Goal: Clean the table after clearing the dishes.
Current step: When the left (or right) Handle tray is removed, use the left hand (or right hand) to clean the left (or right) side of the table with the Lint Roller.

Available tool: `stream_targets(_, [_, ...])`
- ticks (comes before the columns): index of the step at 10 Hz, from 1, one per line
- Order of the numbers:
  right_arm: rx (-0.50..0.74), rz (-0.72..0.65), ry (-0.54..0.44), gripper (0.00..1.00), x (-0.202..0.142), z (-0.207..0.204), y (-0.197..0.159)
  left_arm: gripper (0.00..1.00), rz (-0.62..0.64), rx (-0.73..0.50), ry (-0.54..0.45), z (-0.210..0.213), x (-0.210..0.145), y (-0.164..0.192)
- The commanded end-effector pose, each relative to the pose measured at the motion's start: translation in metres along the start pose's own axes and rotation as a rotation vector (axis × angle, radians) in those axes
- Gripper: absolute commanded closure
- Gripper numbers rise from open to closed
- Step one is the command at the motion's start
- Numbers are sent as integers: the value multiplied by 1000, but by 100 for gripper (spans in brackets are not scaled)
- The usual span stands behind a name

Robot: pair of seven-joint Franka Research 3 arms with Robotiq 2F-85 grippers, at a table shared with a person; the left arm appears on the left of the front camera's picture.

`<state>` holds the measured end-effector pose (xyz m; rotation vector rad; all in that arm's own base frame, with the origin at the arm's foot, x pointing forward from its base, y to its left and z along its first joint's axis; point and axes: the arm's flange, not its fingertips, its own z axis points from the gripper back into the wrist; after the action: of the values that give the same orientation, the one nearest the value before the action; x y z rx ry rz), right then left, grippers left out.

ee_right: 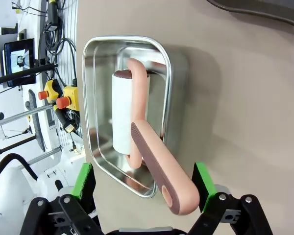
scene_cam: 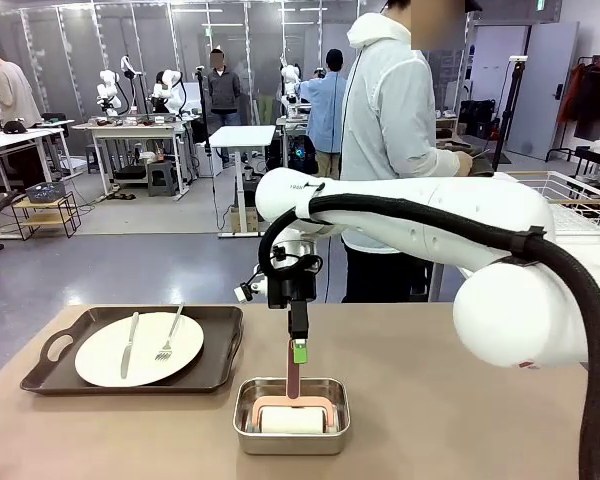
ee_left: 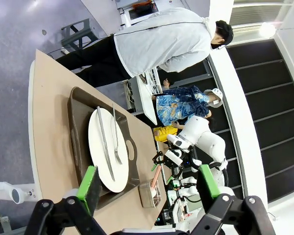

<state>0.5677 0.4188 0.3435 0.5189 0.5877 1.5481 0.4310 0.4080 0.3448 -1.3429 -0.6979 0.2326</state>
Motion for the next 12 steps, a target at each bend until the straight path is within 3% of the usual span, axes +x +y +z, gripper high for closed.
stream_targets(1, [4, -32, 27, 0, 16, 17, -12, 0, -1, -4, 12, 4, -2, -3])
stream_targets(3, [4, -36, 24, 10, 17, 16, -13, 0, -1, -4, 12, 4, -2, -3])
stream_targets(12, [11, -68, 0, 96, 16, 31, -5, 0, -1, -4, 12, 4, -2, -3])
